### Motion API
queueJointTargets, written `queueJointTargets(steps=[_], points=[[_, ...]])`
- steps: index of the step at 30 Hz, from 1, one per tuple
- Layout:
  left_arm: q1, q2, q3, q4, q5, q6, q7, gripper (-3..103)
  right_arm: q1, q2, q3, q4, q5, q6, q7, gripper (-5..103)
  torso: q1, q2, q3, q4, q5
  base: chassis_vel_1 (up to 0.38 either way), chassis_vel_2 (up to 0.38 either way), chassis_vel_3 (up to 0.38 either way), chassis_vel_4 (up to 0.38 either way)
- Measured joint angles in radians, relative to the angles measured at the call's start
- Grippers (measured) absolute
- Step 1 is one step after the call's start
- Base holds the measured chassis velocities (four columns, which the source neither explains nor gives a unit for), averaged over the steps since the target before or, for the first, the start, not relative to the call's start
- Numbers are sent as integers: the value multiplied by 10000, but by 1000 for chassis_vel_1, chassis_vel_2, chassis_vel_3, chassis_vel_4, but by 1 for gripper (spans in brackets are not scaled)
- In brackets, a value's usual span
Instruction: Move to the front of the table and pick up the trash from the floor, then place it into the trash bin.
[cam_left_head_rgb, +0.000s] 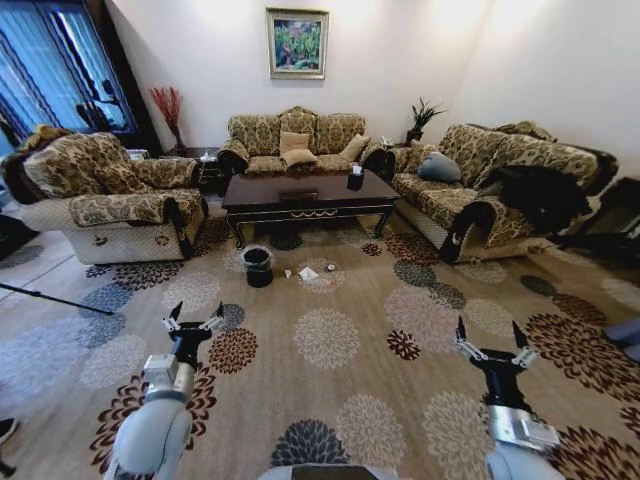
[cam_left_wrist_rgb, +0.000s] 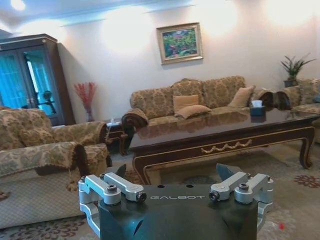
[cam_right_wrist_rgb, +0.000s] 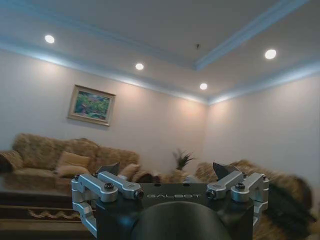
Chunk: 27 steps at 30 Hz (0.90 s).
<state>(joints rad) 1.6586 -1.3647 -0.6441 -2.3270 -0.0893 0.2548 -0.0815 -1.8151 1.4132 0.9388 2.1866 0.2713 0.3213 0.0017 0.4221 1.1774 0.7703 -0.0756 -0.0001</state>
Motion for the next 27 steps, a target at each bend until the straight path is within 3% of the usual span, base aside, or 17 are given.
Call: queueJointTargets(steps=[3,6,13,19,22,27], points=[[141,35,106,-37,-25,8,2,100,-398,-201,38,892,1125,-790,-299,100,1,0,0,0,-3,0,0,0,0],[167,54,118,53,20,-23,-5,100,-668,-599,-155,1014,1056,-1123,-540,100,0,0,1,-3,-1,0,0,0,0],[60,118,33,162,40,-99,-24,100,-693,-792,-439,897,785,-1144,-649,100,0,0,0,-2,1,0,0,0,0],[-169,144,47,443,-64,-374,-50,100,-499,-811,-494,504,130,-966,-223,100,2,-1,1,-2,1,0,0,0,0],[-295,215,-259,613,-747,-983,273,100,-448,-809,-520,416,-11,-873,-21,100,0,0,0,0,0,0,0,0,0],[-476,272,-835,688,-1610,-1152,799,100,-415,-789,-623,297,-241,-635,-253,100,1,-1,1,-1,1,0,0,0,0]])
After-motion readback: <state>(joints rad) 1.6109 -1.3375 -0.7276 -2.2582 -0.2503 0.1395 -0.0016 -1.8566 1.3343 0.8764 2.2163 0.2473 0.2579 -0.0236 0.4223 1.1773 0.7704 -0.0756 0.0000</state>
